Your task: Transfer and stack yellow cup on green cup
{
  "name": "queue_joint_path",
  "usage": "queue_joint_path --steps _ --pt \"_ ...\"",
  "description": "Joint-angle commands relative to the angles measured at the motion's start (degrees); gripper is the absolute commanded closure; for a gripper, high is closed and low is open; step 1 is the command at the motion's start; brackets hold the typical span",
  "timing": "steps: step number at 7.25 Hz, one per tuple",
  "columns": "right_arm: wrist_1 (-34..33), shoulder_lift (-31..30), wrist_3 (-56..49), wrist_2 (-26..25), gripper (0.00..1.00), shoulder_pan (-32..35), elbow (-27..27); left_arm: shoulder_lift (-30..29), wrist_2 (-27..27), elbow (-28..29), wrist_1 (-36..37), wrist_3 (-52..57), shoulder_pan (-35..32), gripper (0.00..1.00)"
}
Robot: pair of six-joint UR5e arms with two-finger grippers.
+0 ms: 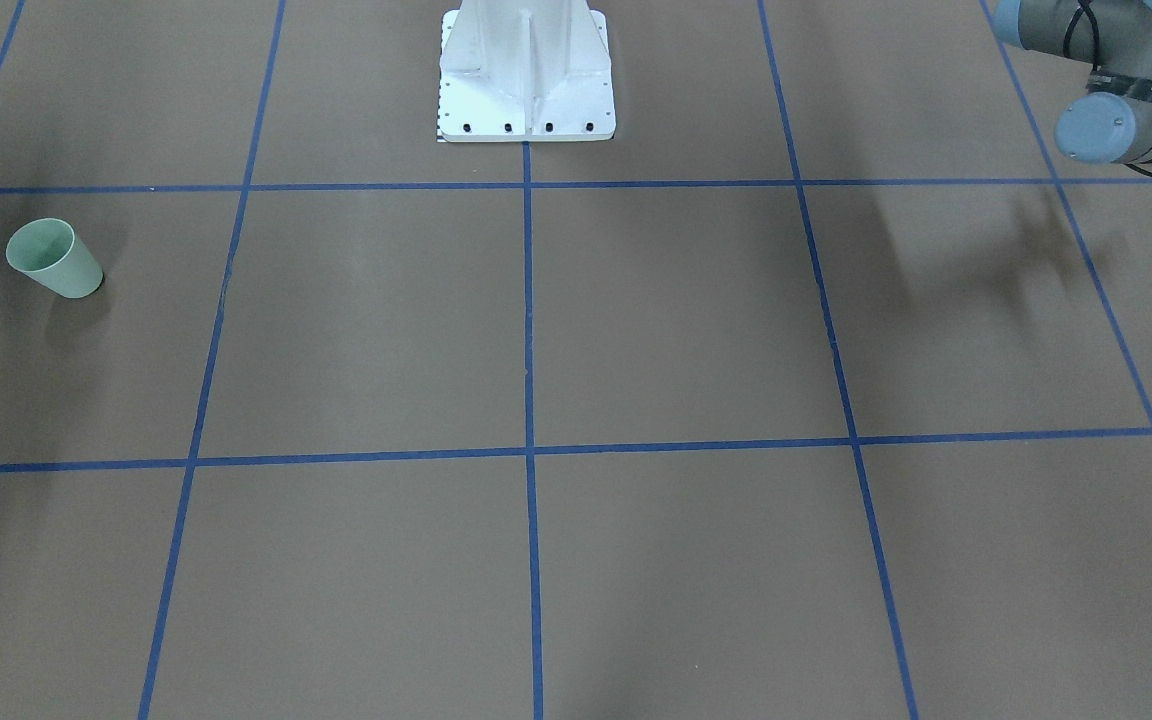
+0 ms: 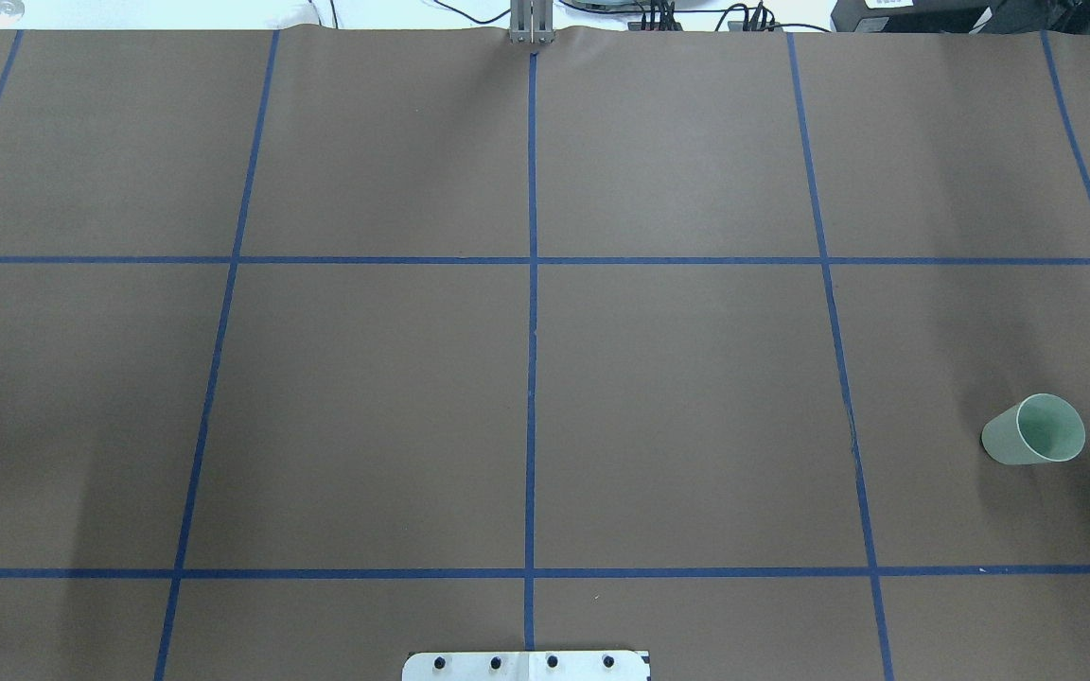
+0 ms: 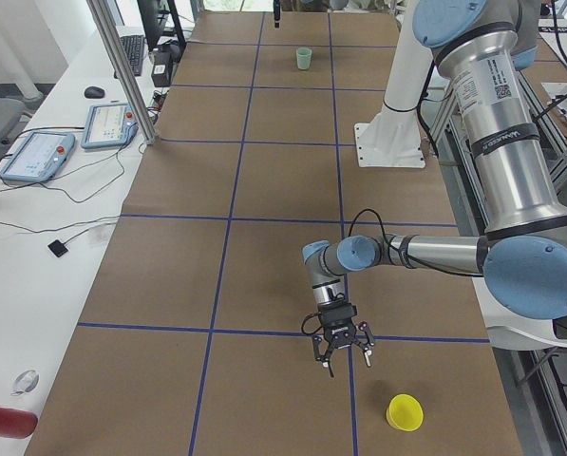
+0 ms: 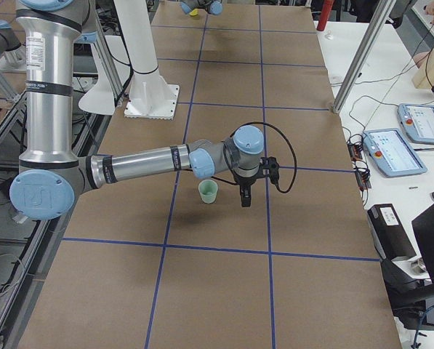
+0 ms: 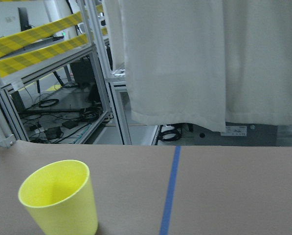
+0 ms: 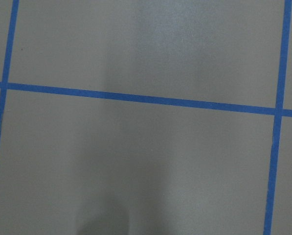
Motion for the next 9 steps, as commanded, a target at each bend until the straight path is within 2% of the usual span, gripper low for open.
queue_joint_path --steps 1,2,4,6,7,9 --pt "0.35 -2.29 -0.44 -0.31 0.00 -0.06 0.63 0.05 -3.70 4.73 -0.78 -6.50 5.23 0.00" --pt "0.88 -3.35 -0.35 -0.40 0.00 -0.06 1.16 0.05 -3.71 8.40 -3.93 -7.12 6.02 0.00" --pt "0.88 -3.63 -0.18 -0.49 0.00 -0.06 1.16 0.14 -3.88 11.23 -7.11 -8.53 7.69 0.00" --pt "0.88 -4.07 -0.09 -0.49 0.00 -0.06 2.21 0.23 -9.39 14.32 -9.93 -9.41 11.89 0.00" --pt "0.88 -5.89 0.00 -0.58 0.00 -0.06 4.48 0.23 -10.64 14.84 -9.93 -10.54 13.13 0.00" --pt "0.88 -6.18 0.09 -0.66 0.00 -0.06 4.76 0.49 -12.23 18.26 -11.68 -10.47 14.37 0.00"
